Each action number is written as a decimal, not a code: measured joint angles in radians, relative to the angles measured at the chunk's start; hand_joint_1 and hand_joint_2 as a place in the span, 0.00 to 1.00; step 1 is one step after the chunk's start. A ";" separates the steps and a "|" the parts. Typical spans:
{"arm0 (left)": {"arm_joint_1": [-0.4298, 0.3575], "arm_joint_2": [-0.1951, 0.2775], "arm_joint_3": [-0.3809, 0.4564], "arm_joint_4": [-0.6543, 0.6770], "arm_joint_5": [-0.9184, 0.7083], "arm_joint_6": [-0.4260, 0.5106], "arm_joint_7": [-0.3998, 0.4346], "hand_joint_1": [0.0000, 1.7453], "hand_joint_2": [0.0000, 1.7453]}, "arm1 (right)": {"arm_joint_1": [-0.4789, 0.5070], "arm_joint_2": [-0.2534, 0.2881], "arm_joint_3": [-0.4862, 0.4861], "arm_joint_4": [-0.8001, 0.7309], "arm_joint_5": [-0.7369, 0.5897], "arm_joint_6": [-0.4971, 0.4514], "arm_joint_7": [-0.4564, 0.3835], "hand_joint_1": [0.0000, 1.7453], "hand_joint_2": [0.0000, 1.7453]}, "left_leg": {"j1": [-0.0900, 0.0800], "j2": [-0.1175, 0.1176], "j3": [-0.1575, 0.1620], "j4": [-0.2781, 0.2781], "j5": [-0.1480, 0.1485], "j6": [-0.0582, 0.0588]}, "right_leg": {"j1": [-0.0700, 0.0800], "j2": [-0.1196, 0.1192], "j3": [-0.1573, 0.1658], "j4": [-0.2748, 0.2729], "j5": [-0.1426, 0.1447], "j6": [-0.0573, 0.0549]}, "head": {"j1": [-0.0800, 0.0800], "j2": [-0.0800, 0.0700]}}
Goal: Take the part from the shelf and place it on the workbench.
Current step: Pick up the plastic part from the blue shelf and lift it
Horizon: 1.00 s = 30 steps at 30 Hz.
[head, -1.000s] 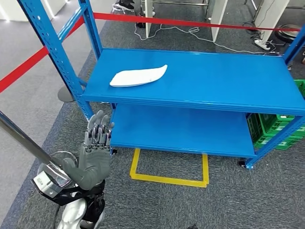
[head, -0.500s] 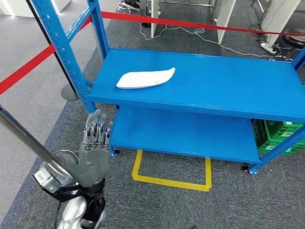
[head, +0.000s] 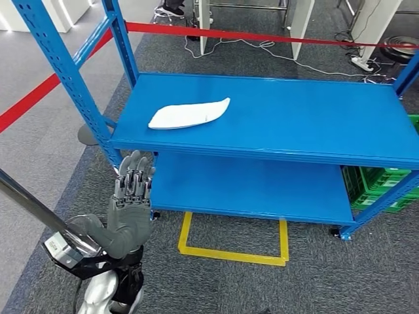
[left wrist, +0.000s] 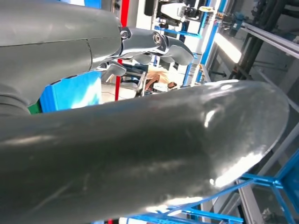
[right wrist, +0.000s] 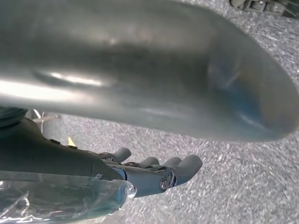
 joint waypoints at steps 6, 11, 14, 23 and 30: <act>-0.001 -0.007 0.002 0.001 0.007 0.010 0.005 0.00 0.00 | -0.003 0.000 0.000 0.000 0.001 -0.002 0.001 0.00 0.00 | 0.006 -0.002 0.021 -0.028 -0.023 0.030 | 0.001 -0.006 -0.033 0.079 -0.062 0.030 | 0.007 0.000; -0.001 -0.008 0.004 0.004 0.002 0.039 0.023 0.00 0.00 | 0.001 0.000 0.000 0.000 0.003 -0.002 0.012 0.00 0.00 | 0.006 -0.004 0.035 -0.028 -0.038 0.035 | 0.000 -0.007 -0.155 0.251 -0.083 0.037 | 0.010 0.000; 0.000 -0.009 0.009 0.006 -0.004 0.077 0.044 0.00 0.00 | -0.001 0.000 0.000 0.000 0.004 -0.003 0.018 0.00 0.00 | 0.003 -0.006 0.051 -0.026 -0.051 0.023 | -0.003 -0.007 -0.080 0.060 0.029 0.033 | 0.010 0.000; 0.000 -0.006 0.016 0.012 0.032 0.033 0.036 0.00 0.00 | -0.003 0.001 0.000 0.000 0.008 -0.012 0.007 0.00 0.00 | 0.002 -0.002 -0.050 0.172 -0.142 -0.016 | -0.006 -0.003 -0.046 0.000 0.028 -0.020 | 0.001 0.000; -0.004 -0.001 0.016 0.021 0.036 0.009 0.035 0.00 0.00 | 0.000 0.001 0.000 0.000 0.009 -0.012 0.005 0.00 0.00 | 0.000 0.001 -0.013 0.034 -0.004 0.002 | -0.002 -0.001 0.017 0.000 -0.022 -0.001 | -0.001 0.000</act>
